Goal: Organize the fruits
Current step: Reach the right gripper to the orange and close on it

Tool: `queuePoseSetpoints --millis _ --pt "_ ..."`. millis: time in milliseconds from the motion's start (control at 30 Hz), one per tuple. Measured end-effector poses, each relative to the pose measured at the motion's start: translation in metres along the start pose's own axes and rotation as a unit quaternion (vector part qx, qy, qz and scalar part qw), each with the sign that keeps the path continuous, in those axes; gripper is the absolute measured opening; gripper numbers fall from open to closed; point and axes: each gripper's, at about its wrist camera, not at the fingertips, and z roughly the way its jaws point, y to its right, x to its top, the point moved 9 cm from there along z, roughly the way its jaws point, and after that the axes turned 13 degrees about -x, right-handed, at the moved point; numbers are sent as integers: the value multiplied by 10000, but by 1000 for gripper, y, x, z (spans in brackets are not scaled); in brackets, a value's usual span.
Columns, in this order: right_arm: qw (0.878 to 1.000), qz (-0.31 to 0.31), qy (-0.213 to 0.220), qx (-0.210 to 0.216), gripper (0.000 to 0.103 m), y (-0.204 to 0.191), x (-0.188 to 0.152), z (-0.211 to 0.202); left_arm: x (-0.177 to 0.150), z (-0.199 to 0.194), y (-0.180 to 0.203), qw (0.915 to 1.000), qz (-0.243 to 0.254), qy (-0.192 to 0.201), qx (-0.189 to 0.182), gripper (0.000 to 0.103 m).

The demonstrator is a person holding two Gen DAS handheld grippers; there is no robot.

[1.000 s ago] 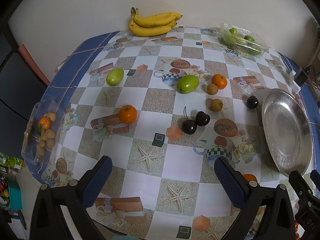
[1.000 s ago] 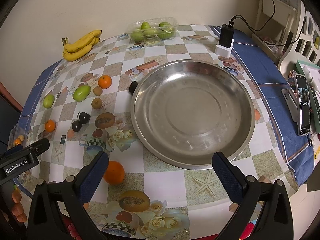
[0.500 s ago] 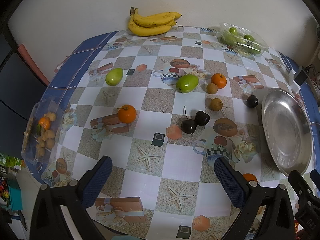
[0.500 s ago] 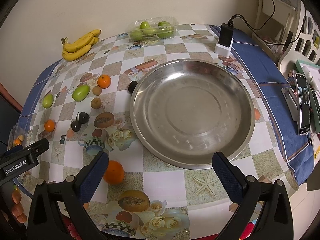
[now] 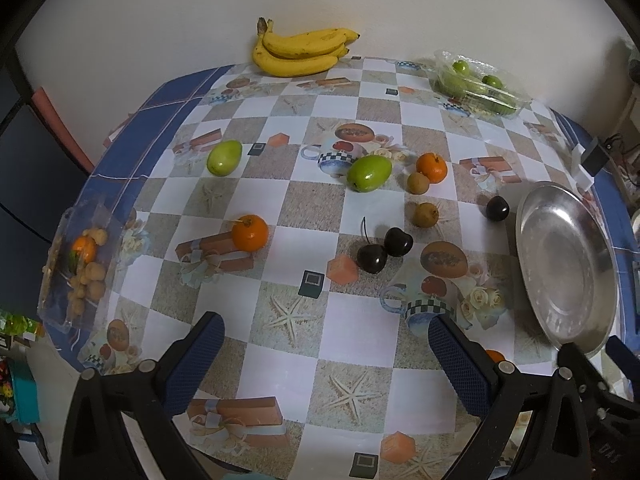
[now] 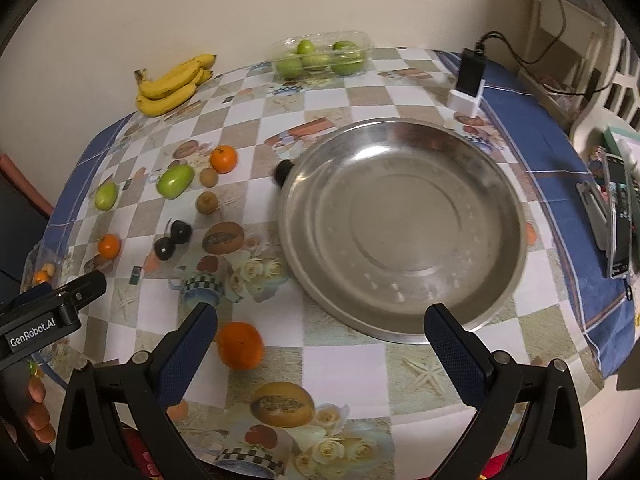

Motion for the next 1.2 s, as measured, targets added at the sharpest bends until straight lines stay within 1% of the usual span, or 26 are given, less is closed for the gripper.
queuePoseSetpoints --millis 100,233,433,533,567,600,667,700,733,800,933,967,1000,1133,1167,1200 --pt "9997 -161 -73 166 103 -12 -1 1 3 -2 -1 9999 -31 86 -63 103" --pt "9980 -358 -275 435 103 -30 -5 7 5 0 -3 9999 -93 115 -87 103" --pt "9949 -639 -483 618 103 -50 -13 14 0 12 -10 9995 -284 -66 -144 103" --pt "9932 -720 -630 669 101 -57 -18 19 -3 20 -9 9990 -310 -228 -218 103" --pt "9927 -744 -661 683 97 -58 -19 21 -4 21 -8 9989 -312 -260 -222 103" --pt "9919 -791 -701 703 90 -61 -20 22 -5 23 -8 9988 -315 -306 -214 103" --pt "9902 -851 -795 765 82 -66 -23 25 -7 26 -8 9986 -315 -368 -216 103" --pt "9894 -889 -851 772 78 -68 -25 27 -7 27 -8 9985 -315 -391 -207 102" --pt "9887 -937 -898 751 77 -70 -27 29 -7 27 -9 9985 -316 -411 -200 102" --pt "9876 -995 -977 727 69 -72 -30 32 -8 29 -10 9982 -332 -459 -187 100" --pt "9857 -1051 -1113 706 62 -73 -36 37 -9 31 -12 9975 -427 -504 -265 94" --pt "9854 -1065 -1133 696 58 -73 -36 38 -9 32 -12 9973 -445 -513 -289 93" --pt "9851 -1076 -1153 691 54 -74 -37 39 -9 32 -13 9970 -470 -521 -320 92" --pt "9832 -1148 -1276 623 49 -78 -41 46 -9 34 -12 9962 -519 -558 -424 91" --pt "9828 -1159 -1303 613 46 -78 -42 48 -9 35 -12 9960 -525 -566 -444 90" --pt "9823 -1162 -1337 614 41 -79 -43 50 -9 36 -12 9959 -530 -573 -452 88"
